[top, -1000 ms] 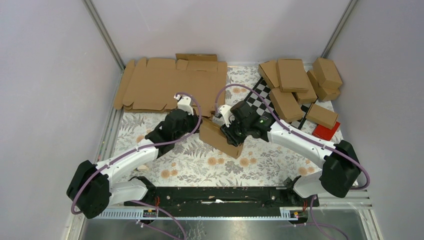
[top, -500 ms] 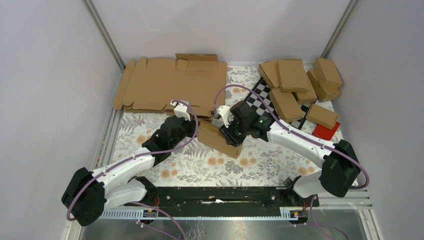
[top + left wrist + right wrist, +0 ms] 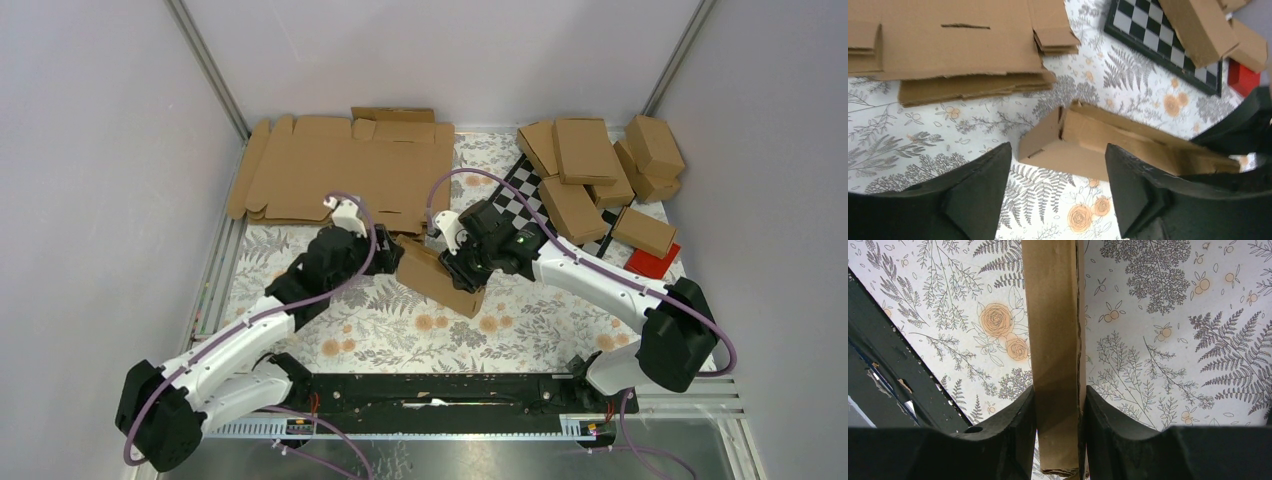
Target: Fold the paper box
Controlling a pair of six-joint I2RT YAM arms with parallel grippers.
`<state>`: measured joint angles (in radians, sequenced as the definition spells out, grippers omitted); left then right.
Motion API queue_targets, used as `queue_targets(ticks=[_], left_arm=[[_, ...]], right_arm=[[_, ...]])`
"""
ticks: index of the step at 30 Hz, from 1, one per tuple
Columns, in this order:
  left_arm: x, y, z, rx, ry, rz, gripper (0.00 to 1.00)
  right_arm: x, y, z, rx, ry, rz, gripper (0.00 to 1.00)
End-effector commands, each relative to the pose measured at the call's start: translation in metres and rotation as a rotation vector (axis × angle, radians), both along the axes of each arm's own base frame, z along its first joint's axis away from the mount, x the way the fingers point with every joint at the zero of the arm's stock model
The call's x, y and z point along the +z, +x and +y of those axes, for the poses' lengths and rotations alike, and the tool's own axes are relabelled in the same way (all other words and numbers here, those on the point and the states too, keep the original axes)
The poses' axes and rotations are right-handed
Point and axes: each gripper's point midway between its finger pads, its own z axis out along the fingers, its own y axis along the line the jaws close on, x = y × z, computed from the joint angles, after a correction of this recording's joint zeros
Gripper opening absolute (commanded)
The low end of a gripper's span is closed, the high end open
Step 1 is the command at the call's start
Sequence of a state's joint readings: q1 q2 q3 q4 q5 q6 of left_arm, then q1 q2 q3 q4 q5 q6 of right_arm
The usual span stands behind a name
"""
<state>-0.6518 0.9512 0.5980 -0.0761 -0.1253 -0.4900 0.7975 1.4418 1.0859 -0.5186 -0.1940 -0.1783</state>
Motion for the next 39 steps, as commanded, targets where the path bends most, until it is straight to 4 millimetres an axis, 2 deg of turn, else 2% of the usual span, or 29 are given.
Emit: queue_targets(ticks=[1,3,5,9,12,14,18,20,32,35,39], left_arm=[[0.040,0.014,0.000,0.012,-0.143,0.017,0.80],[0.046,0.023,-0.002,-0.007,-0.193,0.036,0.87],[0.049,0.032,-0.006,-0.017,-0.223,0.063,0.88],[0.044,0.050,-0.019,-0.034,-0.211,0.135,0.88],[0.037,0.056,-0.027,-0.054,-0.210,0.169,0.80],[0.029,0.058,-0.027,-0.049,-0.203,0.188,0.70],[0.016,0.055,-0.024,-0.038,-0.193,0.210,0.49],[0.011,0.051,-0.021,-0.029,-0.191,0.215,0.45],[-0.018,0.032,-0.013,0.008,-0.262,0.219,0.34],[-0.019,0.029,-0.013,0.006,-0.276,0.220,0.38],[-0.008,0.029,-0.017,-0.013,-0.300,0.212,0.44]], right_arm=[[-0.005,-0.006,-0.007,-0.012,-0.044,0.051,0.40],[-0.005,-0.007,-0.007,-0.011,-0.043,0.056,0.40],[-0.005,-0.007,-0.007,-0.011,-0.042,0.058,0.40],[-0.004,-0.006,-0.007,-0.013,-0.041,0.055,0.40],[-0.005,-0.006,-0.007,-0.014,-0.042,0.055,0.40],[-0.004,-0.007,-0.007,-0.013,-0.040,0.057,0.40],[-0.004,-0.007,-0.006,-0.012,-0.039,0.057,0.40],[-0.004,-0.006,-0.006,-0.013,-0.039,0.056,0.40],[-0.006,-0.004,-0.007,-0.028,-0.049,0.055,0.42],[-0.006,-0.003,-0.007,-0.033,-0.050,0.053,0.43],[-0.005,-0.002,-0.006,-0.034,-0.049,0.050,0.44]])
